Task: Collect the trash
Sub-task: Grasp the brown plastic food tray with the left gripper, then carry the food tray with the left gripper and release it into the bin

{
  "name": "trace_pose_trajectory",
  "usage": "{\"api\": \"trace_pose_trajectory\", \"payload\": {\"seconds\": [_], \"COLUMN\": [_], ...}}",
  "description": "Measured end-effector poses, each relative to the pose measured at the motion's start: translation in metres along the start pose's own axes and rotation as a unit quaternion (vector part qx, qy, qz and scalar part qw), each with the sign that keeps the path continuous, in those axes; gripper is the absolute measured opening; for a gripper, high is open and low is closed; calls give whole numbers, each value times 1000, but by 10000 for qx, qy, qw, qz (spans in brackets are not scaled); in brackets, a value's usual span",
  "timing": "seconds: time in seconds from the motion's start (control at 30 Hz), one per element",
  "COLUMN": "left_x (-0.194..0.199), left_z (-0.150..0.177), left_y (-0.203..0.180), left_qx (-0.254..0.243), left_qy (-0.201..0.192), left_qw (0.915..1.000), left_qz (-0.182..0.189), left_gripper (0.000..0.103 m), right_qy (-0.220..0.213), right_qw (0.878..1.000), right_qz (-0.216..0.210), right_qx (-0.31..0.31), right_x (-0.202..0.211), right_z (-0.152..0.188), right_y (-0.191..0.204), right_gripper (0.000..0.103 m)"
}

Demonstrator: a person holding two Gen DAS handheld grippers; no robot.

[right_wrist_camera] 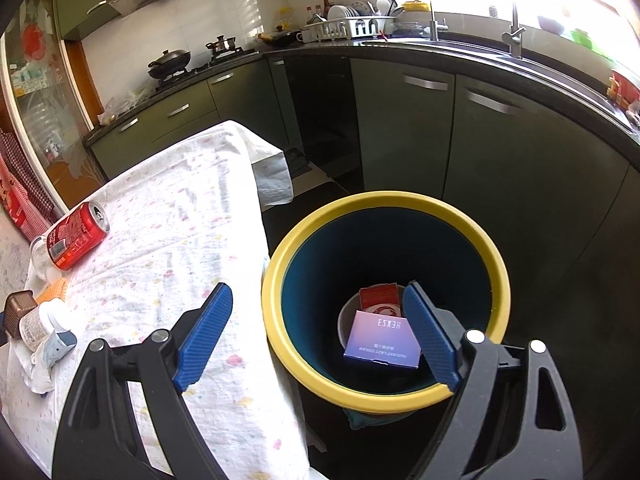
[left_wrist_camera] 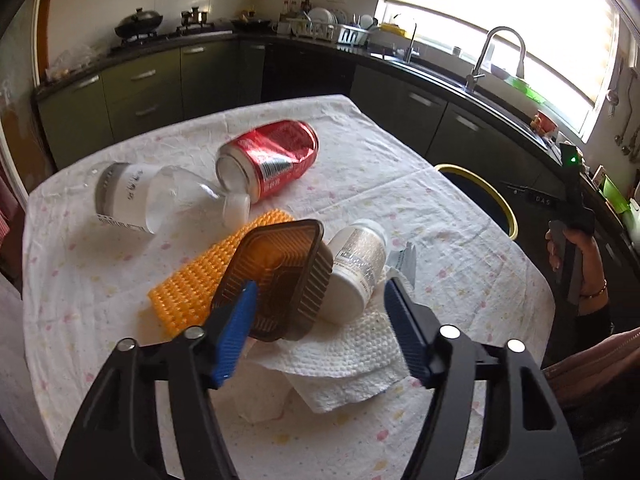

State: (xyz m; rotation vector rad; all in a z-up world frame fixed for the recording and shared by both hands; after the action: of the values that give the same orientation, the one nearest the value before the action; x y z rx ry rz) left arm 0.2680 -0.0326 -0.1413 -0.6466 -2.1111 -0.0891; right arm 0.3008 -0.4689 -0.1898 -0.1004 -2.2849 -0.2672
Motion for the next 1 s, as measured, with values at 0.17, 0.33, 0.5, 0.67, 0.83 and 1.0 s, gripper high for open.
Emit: {"api": "trace_pose_trajectory", "payload": {"seconds": [0.17,0.33,0.5,0.67,0.83,1.0], "left_x": [-11,-12,-6,13,35,32], "left_z": [1,0,0,-2,-11,-25], "left_y": [-4,-10,-12,-18,-44,-86], "left_qx": [-84,-86,-56,-73,-327,-640], "left_qy": [62,18,-104,-374,-660,-640], "left_qw": [9999,9999,9999,9990,9971,9958], "left_qz": [71,113,-7,-225,-195,149], "left_gripper": [45,19,5,5,5,5], "right_qy": [19,29,49,23,-71,-199], "right_qw": [10000,10000,9999,9999,9999,9997], "right_qz": [-32,-67,-97,-129,-157,-130], "right_qx": [13,19,7,20,2,-34], "right_x": [-1,-2,-3,0,7,17], "right_z": [2,2,3,4,1,2], "right_y": [3,4,5,6,6,1], "right_gripper": [82,82,82,82,82,82]}}
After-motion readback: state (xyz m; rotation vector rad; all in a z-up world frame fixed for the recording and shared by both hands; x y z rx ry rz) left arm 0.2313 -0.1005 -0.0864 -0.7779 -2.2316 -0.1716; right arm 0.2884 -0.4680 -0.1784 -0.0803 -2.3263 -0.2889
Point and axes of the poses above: each gripper's, at about its wrist camera, not at the fingertips, and x roughly against the way its jaws point, y to its left, z to its underside, the point moved 7 cm from there along -x, roughly the way its jaws point, and after that the axes turned 6 degrees about y, right-handed, at the moved point
